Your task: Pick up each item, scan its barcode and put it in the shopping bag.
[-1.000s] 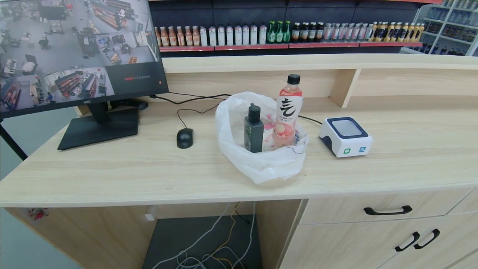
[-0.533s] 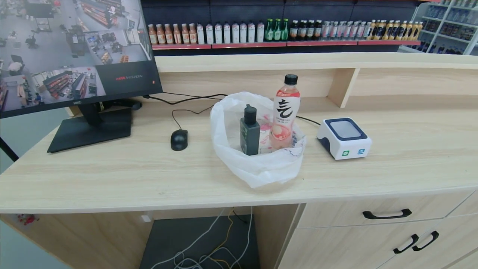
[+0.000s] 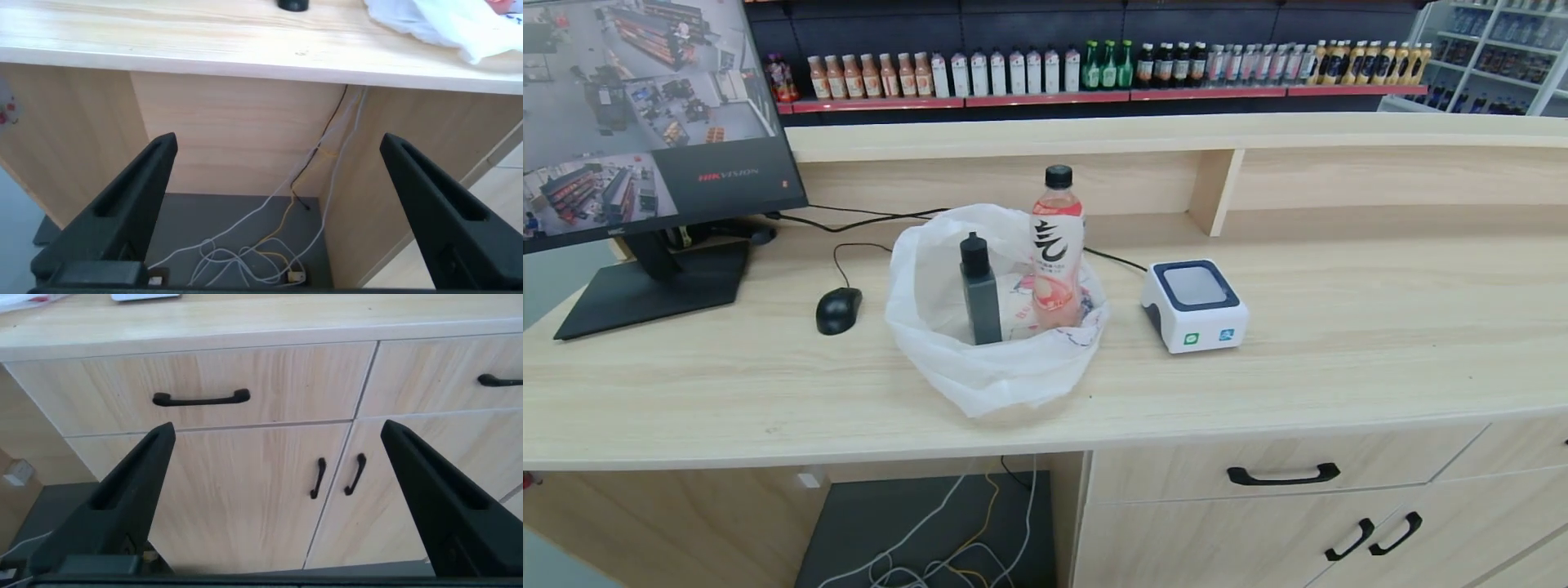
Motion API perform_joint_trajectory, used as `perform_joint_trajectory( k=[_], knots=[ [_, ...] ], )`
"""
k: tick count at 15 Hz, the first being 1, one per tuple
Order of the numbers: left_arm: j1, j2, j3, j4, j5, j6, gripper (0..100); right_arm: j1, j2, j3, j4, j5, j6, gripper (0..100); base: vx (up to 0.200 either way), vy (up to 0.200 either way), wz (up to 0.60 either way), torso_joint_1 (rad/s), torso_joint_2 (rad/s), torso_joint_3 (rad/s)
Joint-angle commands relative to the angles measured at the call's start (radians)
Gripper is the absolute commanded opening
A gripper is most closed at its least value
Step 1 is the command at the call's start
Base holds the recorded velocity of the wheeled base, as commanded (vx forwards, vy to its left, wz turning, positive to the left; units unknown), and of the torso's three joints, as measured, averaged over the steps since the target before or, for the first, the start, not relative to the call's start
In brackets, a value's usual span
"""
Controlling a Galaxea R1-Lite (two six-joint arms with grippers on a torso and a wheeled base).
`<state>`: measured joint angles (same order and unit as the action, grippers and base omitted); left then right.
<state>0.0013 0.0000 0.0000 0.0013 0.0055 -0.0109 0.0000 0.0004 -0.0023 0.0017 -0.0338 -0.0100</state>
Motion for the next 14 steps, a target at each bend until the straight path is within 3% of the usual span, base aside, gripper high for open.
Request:
perform_joint_trajectory(
  k=[1, 9, 14],
  knots=[
    [0.0, 0.0, 0.0, -0.001, 0.001, -0.004, 100, 0.0, 0.0, -0.001, 0.0, 0.0, -0.001, 100, 0.0, -0.2, 0.0, 0.002, 0.0, -0.002],
    [0.0, 0.0, 0.0, -0.001, 0.001, -0.006, 100, 0.0, 0.0, 0.001, 0.0, 0.0, -0.002, 100, 0.0, -0.2, 0.0, 0.003, 0.0, 0.005],
    [0.0, 0.0, 0.0, -0.001, 0.001, -0.001, 100, 0.0, 0.0, -0.001, 0.0, 0.0, -0.002, 100, 0.0, 0.0, 0.0, 0.0, 0.0, 0.0]
  ],
)
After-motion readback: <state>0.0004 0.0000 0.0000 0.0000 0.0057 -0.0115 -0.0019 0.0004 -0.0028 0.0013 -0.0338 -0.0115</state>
